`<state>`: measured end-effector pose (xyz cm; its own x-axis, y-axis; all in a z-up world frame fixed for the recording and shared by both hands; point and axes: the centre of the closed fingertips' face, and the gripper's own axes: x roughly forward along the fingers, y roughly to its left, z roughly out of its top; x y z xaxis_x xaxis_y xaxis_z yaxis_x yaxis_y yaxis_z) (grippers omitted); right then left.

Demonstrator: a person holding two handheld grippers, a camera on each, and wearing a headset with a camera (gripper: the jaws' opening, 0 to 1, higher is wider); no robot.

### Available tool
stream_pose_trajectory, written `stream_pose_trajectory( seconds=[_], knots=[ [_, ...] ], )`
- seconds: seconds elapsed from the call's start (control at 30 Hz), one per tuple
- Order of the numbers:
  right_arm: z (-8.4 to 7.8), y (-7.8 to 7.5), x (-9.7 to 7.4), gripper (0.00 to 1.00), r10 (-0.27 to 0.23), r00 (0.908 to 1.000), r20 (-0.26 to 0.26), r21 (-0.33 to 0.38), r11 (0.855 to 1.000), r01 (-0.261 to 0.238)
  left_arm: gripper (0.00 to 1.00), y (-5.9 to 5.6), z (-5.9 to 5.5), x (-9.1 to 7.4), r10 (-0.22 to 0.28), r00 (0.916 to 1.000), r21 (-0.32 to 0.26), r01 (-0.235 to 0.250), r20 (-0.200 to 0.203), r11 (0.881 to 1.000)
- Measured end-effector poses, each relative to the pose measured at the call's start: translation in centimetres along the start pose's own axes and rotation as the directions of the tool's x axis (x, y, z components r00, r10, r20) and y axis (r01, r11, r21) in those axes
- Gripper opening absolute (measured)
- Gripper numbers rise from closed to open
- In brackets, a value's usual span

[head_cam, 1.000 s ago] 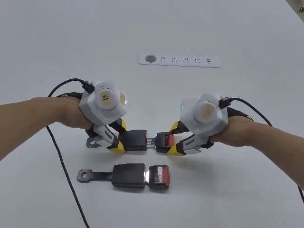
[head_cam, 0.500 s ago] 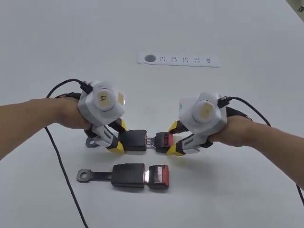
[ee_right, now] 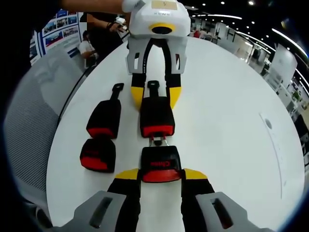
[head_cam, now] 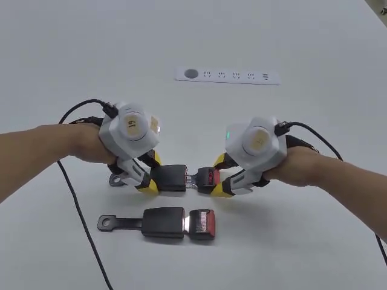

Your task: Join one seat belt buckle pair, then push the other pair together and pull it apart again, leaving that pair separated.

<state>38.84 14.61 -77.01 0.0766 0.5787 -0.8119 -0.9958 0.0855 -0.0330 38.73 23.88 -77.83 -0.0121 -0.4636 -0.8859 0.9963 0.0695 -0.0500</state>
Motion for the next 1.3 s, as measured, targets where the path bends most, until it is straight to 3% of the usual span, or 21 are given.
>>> stream_pose_trajectory(
  seconds=[0.9, 1.3],
  knots=[
    [1.2, -0.2, 0.6, 0.26, -0.007, 1.0000, 0.000, 0.006, 1.000, 0.007, 0.30, -0.1, 0.1, 0.1, 0.013, 0.9999, 0.004, -0.013, 0.007, 1.000],
    [1.4, -0.2, 0.9, 0.26, 0.004, 0.9998, -0.022, -0.009, 1.000, -0.004, 0.30, -0.3, 0.3, 0.0, 0.003, 0.9999, 0.046, -0.003, -0.014, 0.999]
  ],
)
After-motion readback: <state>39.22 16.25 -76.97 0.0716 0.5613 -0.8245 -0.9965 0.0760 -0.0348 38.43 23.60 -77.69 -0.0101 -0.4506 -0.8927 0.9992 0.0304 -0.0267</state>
